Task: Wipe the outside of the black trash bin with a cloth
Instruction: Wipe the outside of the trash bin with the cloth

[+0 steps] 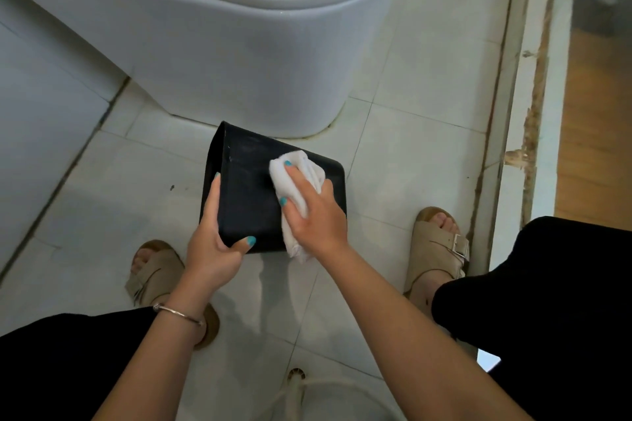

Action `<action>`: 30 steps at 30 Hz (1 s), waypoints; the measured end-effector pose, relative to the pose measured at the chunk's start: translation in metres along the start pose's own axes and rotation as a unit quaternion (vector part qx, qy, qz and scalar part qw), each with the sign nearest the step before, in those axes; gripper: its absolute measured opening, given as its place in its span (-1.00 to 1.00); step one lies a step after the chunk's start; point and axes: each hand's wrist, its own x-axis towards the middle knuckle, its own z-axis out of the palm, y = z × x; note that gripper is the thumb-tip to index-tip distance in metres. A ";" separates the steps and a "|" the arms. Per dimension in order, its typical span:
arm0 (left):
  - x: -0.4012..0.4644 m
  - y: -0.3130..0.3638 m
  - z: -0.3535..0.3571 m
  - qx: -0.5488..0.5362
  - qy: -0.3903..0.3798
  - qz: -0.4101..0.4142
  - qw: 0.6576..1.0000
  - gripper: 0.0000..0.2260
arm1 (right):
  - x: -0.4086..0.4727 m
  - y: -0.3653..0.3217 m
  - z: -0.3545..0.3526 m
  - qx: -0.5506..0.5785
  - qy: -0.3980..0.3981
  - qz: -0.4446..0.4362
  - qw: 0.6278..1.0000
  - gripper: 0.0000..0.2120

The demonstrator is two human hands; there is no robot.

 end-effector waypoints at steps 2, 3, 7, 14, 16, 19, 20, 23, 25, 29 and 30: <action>-0.001 0.000 -0.001 -0.004 0.001 -0.009 1.000 -0.01 | -0.001 0.019 -0.001 0.003 0.012 0.036 0.999 -0.48; -0.002 0.001 -0.002 -0.005 -0.001 -0.010 1.000 -0.01 | -0.003 0.030 -0.002 0.008 0.021 0.060 0.998 -0.48; -0.002 0.007 0.001 0.004 -0.023 0.006 1.000 -0.01 | -0.006 0.061 -0.006 0.017 0.046 0.163 0.985 -0.48; 0.005 0.015 -0.001 0.062 -0.025 0.018 0.998 -0.01 | -0.004 0.017 0.005 0.022 0.048 0.148 0.988 -0.49; 0.006 0.016 0.000 0.083 -0.019 0.020 0.996 0.00 | -0.003 -0.010 0.005 0.014 0.038 0.088 0.995 -0.47; 0.004 0.012 0.001 0.064 -0.020 0.021 0.998 -0.01 | 0.000 -0.034 0.003 -0.019 0.018 -0.022 0.999 -0.47; 0.003 0.012 0.002 0.055 -0.020 0.019 0.998 -0.01 | 0.002 -0.034 0.001 -0.027 0.011 -0.041 0.999 -0.47; 0.003 0.014 0.003 0.064 -0.012 0.027 0.997 0.00 | 0.004 -0.018 -0.004 -0.028 0.011 -0.037 0.999 -0.48; 0.007 0.014 0.002 0.080 -0.016 0.028 0.996 -0.01 | 0.004 -0.008 -0.005 -0.030 0.018 -0.017 0.999 -0.48; 0.011 0.009 -0.004 0.047 -0.026 0.006 0.999 -0.02 | 0.001 0.011 -0.003 -0.019 0.021 0.053 0.998 -0.47; 0.010 0.009 -0.004 0.043 -0.027 0.003 0.999 -0.02 | 0.001 0.017 -0.003 -0.009 0.027 0.078 0.997 -0.47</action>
